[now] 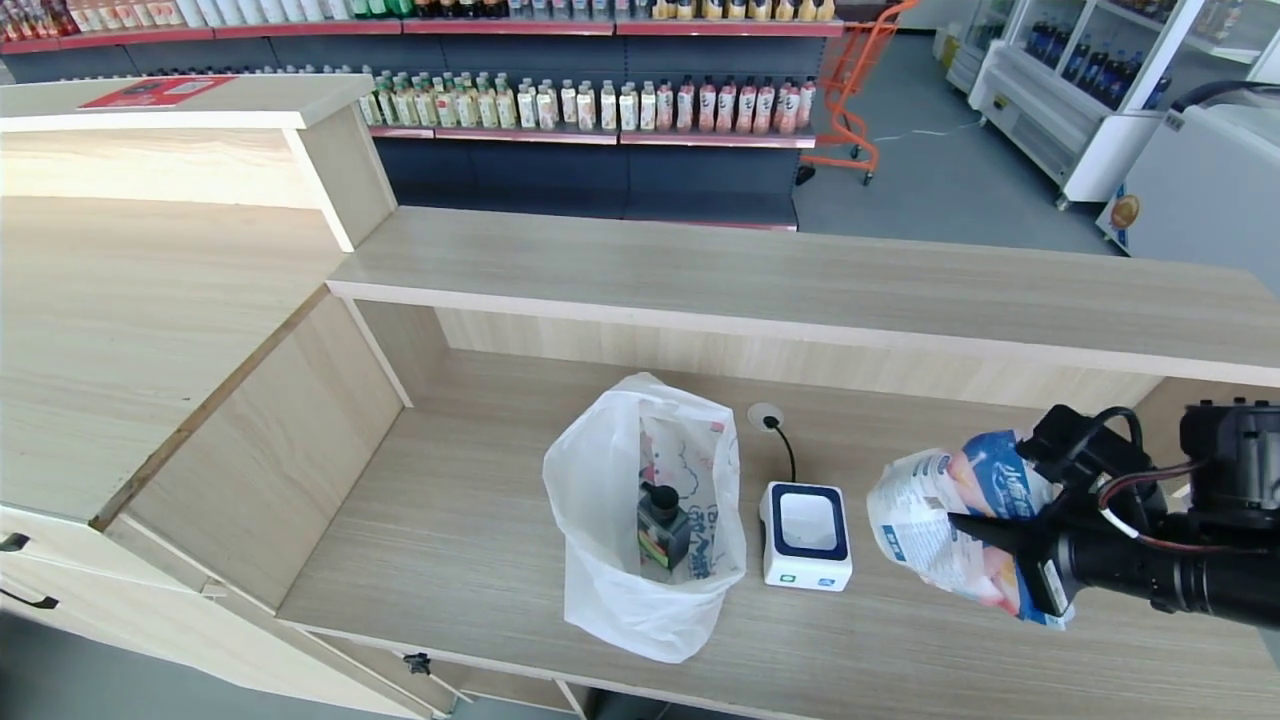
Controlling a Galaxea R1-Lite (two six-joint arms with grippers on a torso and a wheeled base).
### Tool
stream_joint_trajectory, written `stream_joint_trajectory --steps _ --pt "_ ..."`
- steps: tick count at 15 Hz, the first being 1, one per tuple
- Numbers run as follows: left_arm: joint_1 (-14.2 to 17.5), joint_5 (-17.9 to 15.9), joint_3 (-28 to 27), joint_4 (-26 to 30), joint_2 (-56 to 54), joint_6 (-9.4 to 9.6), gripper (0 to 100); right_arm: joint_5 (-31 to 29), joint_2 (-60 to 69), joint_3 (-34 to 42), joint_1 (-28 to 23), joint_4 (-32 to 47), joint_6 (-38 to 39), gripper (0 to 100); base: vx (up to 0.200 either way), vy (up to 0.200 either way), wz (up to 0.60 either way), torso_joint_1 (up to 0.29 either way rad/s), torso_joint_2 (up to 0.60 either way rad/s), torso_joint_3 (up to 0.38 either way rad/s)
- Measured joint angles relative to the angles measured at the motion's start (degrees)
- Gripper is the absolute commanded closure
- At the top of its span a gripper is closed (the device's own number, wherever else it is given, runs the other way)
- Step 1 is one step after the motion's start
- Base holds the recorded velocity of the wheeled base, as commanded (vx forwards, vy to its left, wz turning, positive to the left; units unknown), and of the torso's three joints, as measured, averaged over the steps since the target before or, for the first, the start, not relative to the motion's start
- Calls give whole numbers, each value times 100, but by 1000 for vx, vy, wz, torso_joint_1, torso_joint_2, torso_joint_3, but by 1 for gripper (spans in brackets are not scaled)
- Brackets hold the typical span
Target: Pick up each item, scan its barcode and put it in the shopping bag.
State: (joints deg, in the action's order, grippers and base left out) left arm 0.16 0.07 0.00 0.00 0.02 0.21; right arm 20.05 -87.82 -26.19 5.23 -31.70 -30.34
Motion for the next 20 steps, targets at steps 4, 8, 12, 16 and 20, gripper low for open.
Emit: stream_joint_trajectory --steps 4,8,12,16,20 --pt "0 0 0 0 0 -2 0 617 -580 -51 22 -514 -1457 100 0 0 0 0 0 0" --pt "0 0 0 0 0 -5 0 989 -1345 -156 289 -1612 -1753 100 0 0 0 0 0 0" --pt "0 0 0 0 0 -2 0 1029 -1990 -339 468 -1924 -2700 100 0 0 0 0 0 0" --pt "0 0 0 0 0 -2 0 1006 -2267 -581 494 -1943 -3026 100 0 0 0 0 0 0" --pt "0 0 0 0 0 -5 0 1024 -2543 -779 499 -1954 -3417 100 0 0 0 0 0 0"
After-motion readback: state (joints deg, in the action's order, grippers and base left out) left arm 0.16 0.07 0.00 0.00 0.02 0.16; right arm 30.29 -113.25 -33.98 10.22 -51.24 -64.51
